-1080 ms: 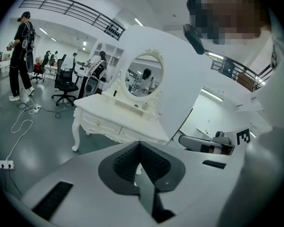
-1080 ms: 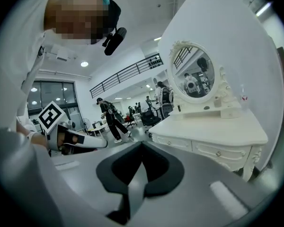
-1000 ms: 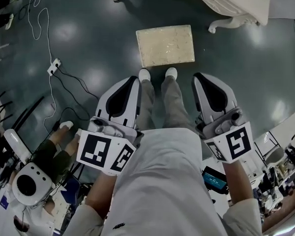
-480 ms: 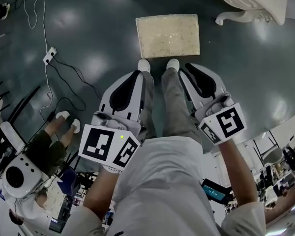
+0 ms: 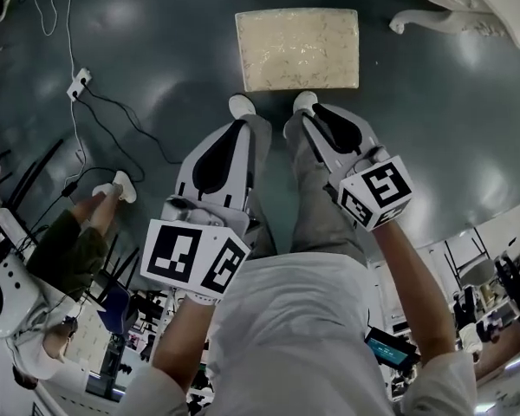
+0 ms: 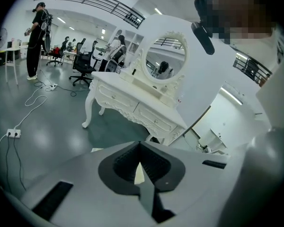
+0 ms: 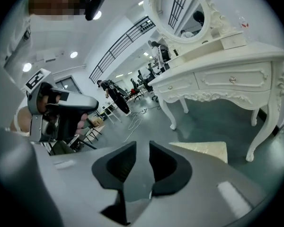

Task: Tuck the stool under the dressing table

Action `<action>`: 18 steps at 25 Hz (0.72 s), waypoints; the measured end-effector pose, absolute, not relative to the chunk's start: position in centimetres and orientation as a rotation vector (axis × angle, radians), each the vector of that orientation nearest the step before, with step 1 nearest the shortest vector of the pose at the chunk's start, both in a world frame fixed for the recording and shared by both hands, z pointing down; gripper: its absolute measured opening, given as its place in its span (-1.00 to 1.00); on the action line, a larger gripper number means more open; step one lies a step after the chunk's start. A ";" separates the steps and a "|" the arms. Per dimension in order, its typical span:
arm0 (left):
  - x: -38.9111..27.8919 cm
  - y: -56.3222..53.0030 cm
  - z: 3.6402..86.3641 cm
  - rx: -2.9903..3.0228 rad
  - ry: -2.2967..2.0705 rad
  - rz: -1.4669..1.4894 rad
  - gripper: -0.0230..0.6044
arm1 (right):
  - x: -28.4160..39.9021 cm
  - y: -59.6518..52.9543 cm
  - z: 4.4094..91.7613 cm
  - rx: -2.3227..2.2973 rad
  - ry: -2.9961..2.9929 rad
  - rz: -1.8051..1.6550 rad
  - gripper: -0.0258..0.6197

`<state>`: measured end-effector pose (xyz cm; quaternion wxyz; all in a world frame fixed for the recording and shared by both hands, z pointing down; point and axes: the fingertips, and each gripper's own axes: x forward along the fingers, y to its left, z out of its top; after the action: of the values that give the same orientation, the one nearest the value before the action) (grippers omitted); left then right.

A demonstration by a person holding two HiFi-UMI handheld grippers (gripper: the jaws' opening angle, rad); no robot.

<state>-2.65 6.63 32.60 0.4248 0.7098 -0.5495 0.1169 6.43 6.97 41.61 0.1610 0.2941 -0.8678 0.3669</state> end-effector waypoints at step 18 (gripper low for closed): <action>-1.3 6.7 43.5 1.736 -1.258 0.371 -0.91 | 6.8 8.3 57.3 0.950 -2.272 1.314 -0.46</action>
<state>-1.30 6.71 43.45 0.4645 0.7066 -0.5120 0.1510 6.82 8.25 57.29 0.1744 0.3352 -0.8015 0.4635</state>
